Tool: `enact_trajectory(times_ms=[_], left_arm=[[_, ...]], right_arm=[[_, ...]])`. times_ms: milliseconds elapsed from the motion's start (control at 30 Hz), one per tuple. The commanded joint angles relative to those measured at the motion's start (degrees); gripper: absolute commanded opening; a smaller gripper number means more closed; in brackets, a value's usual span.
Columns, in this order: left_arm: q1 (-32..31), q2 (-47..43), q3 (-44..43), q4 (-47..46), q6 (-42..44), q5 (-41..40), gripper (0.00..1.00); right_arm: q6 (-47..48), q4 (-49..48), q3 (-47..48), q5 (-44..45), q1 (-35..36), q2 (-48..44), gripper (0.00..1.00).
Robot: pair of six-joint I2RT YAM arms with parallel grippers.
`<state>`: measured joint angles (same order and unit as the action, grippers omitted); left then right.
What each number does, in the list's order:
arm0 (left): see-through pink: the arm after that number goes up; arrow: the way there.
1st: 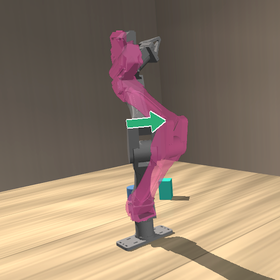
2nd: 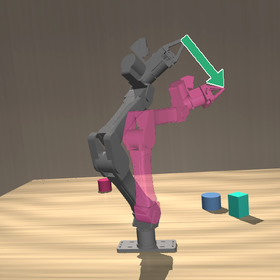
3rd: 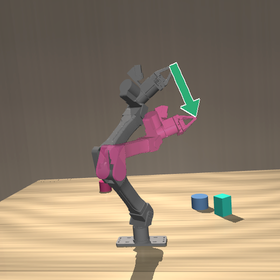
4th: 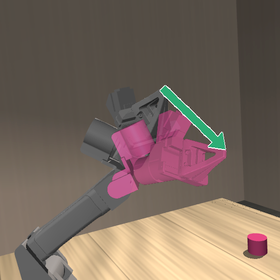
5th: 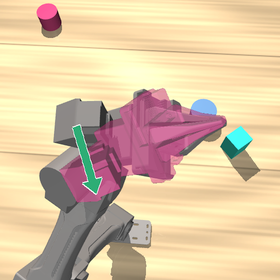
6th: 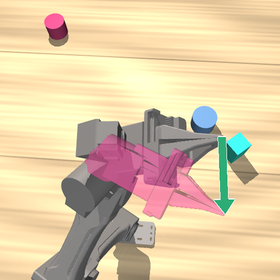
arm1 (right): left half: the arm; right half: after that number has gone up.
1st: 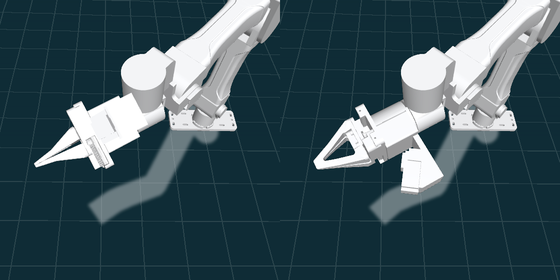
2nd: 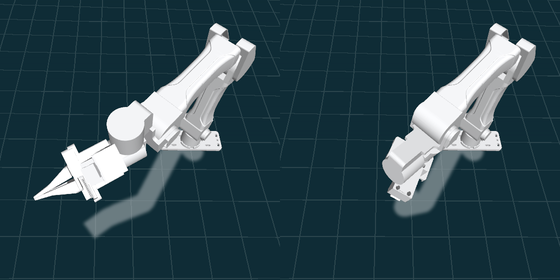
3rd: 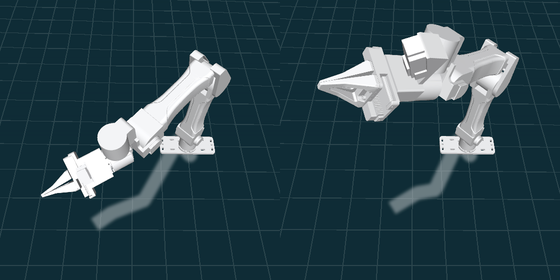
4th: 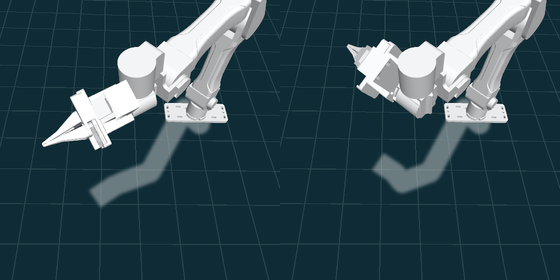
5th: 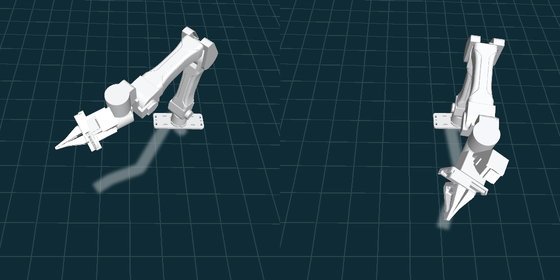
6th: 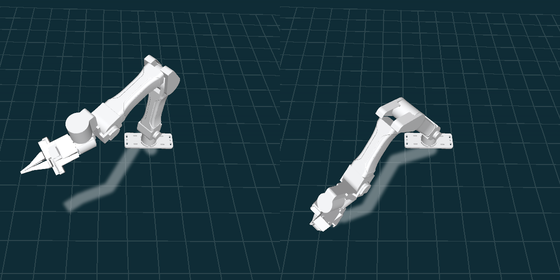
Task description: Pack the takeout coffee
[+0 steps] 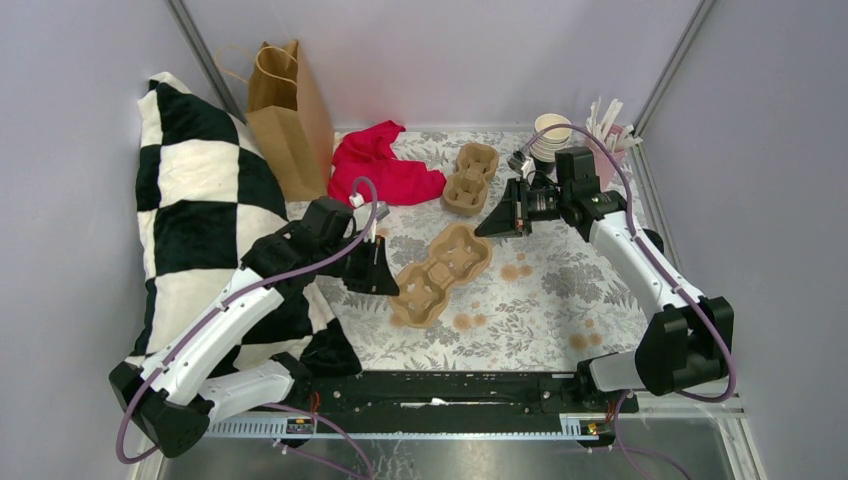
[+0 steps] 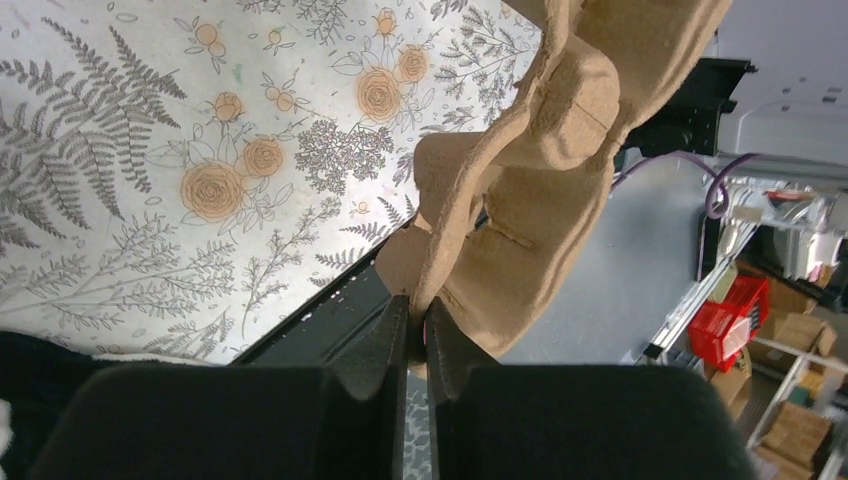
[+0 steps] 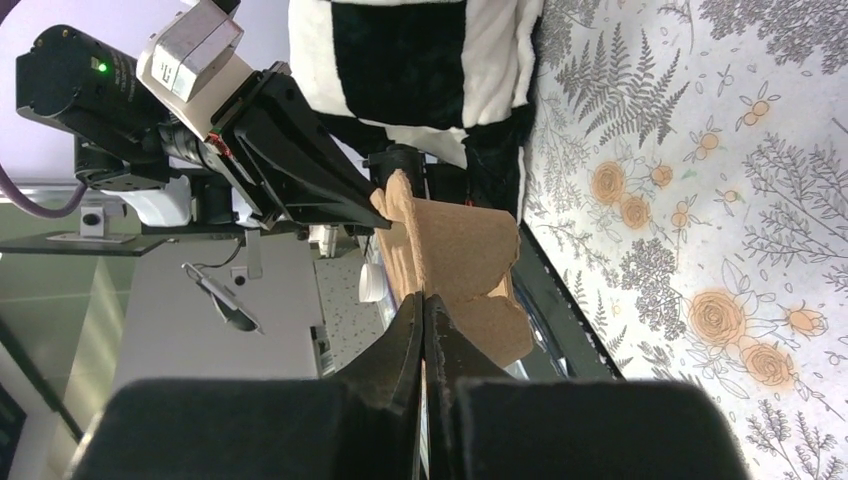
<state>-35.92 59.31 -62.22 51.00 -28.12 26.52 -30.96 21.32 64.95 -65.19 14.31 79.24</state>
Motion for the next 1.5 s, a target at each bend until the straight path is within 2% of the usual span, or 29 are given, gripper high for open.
enact_trajectory(times_ms=[0, 33, 133, 233, 367, 467, 600, 833, 933, 1000, 1100, 1333, 1467], left_arm=[[-0.03, -0.53, -2.98, -2.25, -2.35, -4.53, 0.25], [-0.03, -0.5, -3.83, -1.62, -2.83, -6.66, 0.41], [-0.02, 0.12, -9.25, 1.9, -3.79, -16.86, 0.71], [-0.03, 2.51, -17.88, 5.28, -4.49, -27.95, 0.86], [1.2, 12.03, -32.47, 9.14, -2.15, -37.72, 0.93], [8.26, 21.1, -44.23, 11.55, -0.22, -38.39, 0.95], [17.89, 29.05, -53.4, 9.16, -2.6, -38.98, 0.95], [23.53, 43.68, -70.64, 3.15, 2.54, -48.42, 0.92], [26.74, 45.8, -69.99, -2.3, 5.08, -49.66, 0.88], [28.28, 45.92, -68.0, -7.07, 6.5, -49.67, 0.81], [31.05, 46.94, -65.89, -13.91, 7.48, -47.14, 0.59], [38.58, 52.39, -67.64, -19.84, -0.69, -39.85, 0.59], [40.54, 55.28, -67.52, -23.99, -4.53, -35.39, 0.62]], right_arm=[[-1.82, -1.47, 0.35, 3.02, 0.46, -3.04, 0.0], [-2.15, -1.31, 0.4, 4.29, 0.46, -3.69, 0.0], [-1.17, 2.44, 1.38, 9.15, 0.46, -5.79, 0.0], [-0.42, 4.85, 1.88, 12.6, 0.59, -8.24, 0.0], [-0.84, 6.37, 2.67, 13.24, 0.64, -10.25, 0.0], [-0.18, 8.77, 4.63, 13.52, 0.64, -10.8, 0.0], [1.8, 13.13, 8.13, 14.59, 0.64, -11.06, 0.0], [4.2, 18.99, 13.34, 14.39, 0.64, -9.8, 0.0], [4.01, 19.37, 14.37, 14.55, 0.61, -9.47, 0.0], [3.69, 19.01, 14.49, 14.37, 0.64, -9.25, 0.0], [4.21, 18.95, 14.86, 14.04, 0.64, -8.17, 0.0], [7.12, 21.08, 18.12, 14.89, 0.59, -4.08, 0.0], [8.33, 22.44, 20.46, 15.85, 0.64, -2.44, 0.0]])
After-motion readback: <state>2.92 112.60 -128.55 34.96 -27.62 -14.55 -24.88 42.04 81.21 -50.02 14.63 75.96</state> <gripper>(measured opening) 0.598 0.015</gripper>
